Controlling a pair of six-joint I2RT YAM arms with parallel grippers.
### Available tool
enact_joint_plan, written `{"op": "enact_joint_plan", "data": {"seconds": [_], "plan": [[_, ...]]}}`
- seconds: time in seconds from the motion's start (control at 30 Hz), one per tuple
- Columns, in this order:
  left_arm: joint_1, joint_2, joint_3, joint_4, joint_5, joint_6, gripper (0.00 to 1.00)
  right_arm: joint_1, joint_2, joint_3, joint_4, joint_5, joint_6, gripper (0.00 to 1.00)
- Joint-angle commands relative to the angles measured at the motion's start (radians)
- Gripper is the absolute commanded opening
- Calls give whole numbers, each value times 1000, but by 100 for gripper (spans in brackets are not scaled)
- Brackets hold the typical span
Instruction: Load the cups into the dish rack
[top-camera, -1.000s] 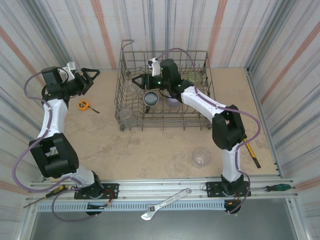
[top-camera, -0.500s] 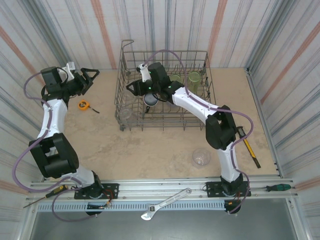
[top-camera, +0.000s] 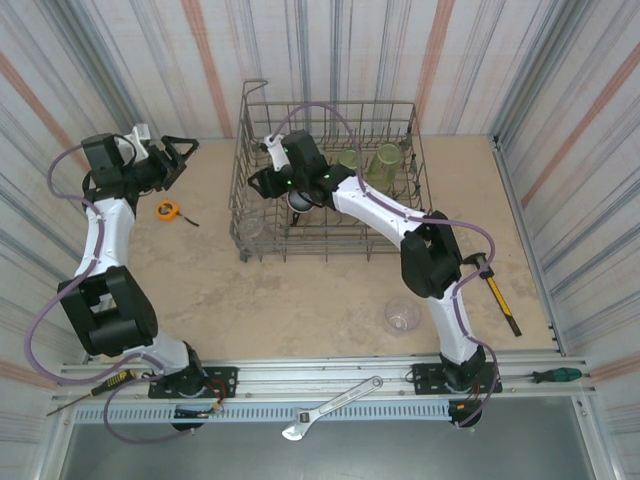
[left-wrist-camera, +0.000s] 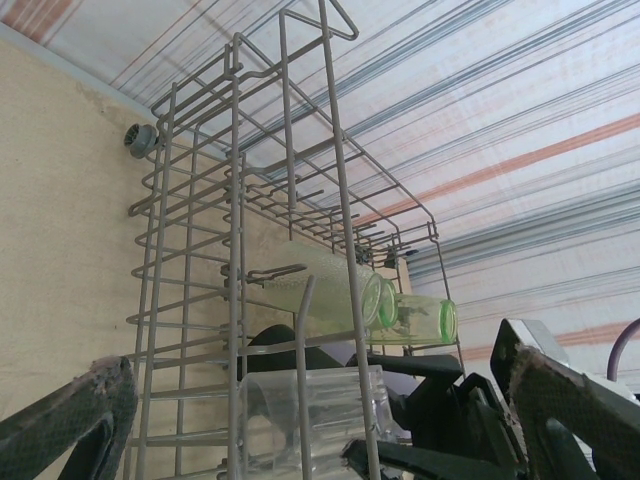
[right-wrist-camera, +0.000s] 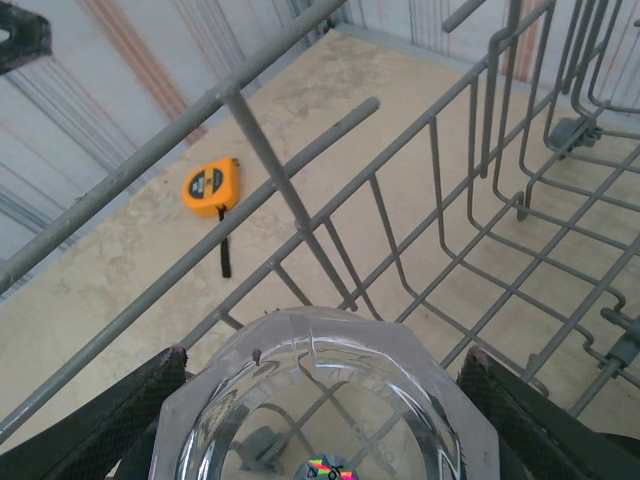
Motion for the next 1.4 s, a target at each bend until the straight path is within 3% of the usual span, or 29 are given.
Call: {"op": "enact_joint_plan", "data": {"seconds": [0.0,0.83,1.03,1.37], "plan": [[8,-6,16,9,1,-7,99,12,31,53,-17,38,-50,40],[8,-6,9,16,1,-21,99,45,120,118,-100,108,-144,42],[8,-6,9,18,1,-24,99,54,145,156,-127,119,-152,54],[8,-1,8,21,2,-30,99,59,161,207,-166,132,-146,84]]}}
